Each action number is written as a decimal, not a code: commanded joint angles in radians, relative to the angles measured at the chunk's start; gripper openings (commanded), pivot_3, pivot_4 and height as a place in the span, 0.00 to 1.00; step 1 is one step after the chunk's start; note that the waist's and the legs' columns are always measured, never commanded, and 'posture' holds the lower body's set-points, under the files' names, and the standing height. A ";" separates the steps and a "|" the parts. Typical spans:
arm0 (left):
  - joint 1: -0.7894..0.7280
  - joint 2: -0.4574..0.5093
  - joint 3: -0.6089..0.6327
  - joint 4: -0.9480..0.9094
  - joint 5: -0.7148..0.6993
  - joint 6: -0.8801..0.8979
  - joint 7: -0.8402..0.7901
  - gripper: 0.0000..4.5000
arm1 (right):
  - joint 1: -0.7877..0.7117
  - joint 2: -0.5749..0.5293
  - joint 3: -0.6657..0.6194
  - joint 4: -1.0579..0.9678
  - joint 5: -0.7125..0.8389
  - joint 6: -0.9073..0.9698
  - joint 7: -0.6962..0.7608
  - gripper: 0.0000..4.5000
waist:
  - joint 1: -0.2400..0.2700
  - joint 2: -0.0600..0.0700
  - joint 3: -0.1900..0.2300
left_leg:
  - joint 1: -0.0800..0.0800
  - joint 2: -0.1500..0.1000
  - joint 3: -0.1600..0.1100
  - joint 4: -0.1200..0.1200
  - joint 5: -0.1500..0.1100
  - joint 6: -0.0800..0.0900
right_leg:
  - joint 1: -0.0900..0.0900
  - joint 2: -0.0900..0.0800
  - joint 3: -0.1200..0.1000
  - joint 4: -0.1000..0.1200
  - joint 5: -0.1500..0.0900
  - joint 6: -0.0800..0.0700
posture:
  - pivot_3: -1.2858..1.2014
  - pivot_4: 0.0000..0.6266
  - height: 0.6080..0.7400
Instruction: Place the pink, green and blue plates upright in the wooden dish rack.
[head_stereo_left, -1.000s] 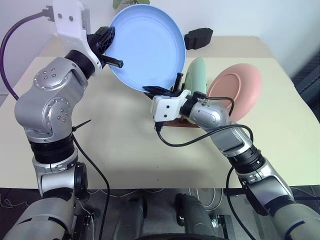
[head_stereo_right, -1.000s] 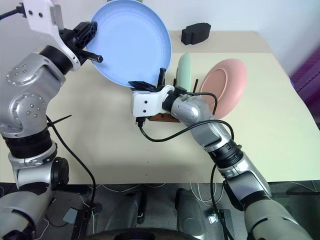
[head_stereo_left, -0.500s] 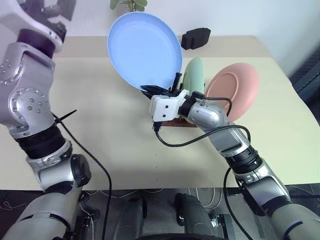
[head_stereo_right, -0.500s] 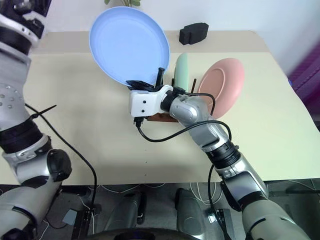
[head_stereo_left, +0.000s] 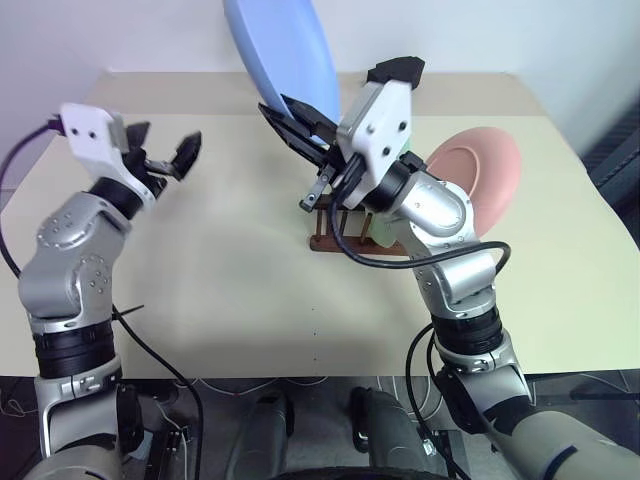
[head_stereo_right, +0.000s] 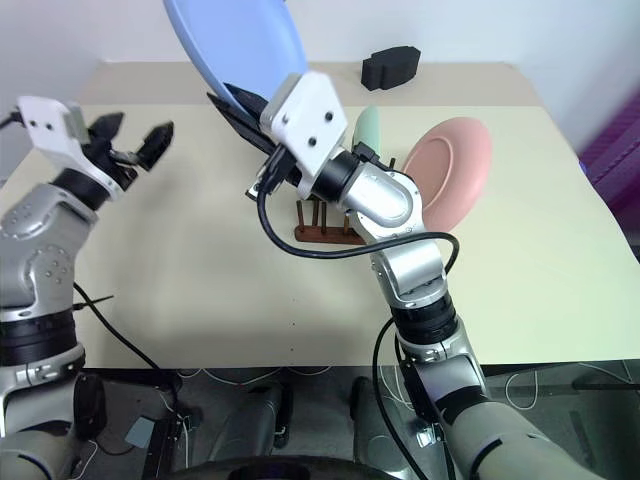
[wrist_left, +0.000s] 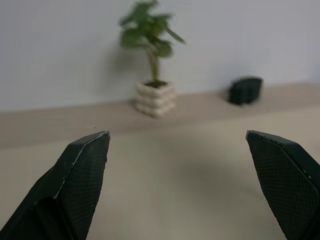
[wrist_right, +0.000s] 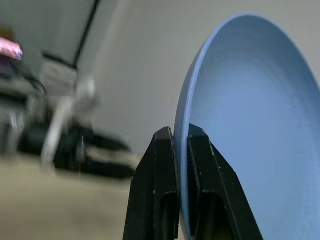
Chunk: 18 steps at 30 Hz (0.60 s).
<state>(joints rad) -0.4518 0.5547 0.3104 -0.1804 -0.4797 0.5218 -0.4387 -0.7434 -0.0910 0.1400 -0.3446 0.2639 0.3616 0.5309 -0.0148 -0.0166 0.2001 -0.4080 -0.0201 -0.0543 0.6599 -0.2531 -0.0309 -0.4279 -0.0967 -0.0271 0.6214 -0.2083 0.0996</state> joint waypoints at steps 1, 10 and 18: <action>0.069 0.022 -0.058 -0.081 0.012 -0.053 -0.090 1.00 | 0.000 0.031 -0.099 -0.101 0.189 0.182 -0.069 0.00 | 0.001 0.000 0.000 | 0.000 0.000 0.000 0.000 0.000 0.000 | 0.000 0.000 0.000 0.000 0.000 0.000 | 0.52 0.24 1.00; 0.157 0.033 -0.151 -0.105 0.025 -0.071 -0.200 1.00 | 0.019 0.053 -0.243 -0.188 0.477 0.431 -0.255 0.00 | -0.001 0.001 0.000 | 0.000 0.000 0.000 -0.001 0.000 0.000 | -0.001 0.000 0.000 0.000 0.000 -0.001 | 0.52 0.24 1.00; 0.159 0.027 -0.171 -0.102 0.033 -0.080 -0.227 1.00 | 0.041 0.074 -0.318 -0.192 0.663 0.536 -0.449 0.00 | -0.001 0.001 0.000 | 0.000 0.000 0.000 -0.001 0.000 0.000 | -0.001 0.000 0.000 0.000 0.000 -0.001 | 0.52 0.24 1.00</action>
<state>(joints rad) -0.2822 0.5787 0.1332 -0.2520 -0.4465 0.4643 -0.6594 -0.6977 -0.0260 -0.1611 -0.4888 0.8830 0.8945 0.1120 -0.0155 -0.0154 0.2000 -0.4079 -0.0200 -0.0540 0.6588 -0.2531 -0.0305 -0.4285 -0.0966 -0.0271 0.6215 -0.2081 0.0987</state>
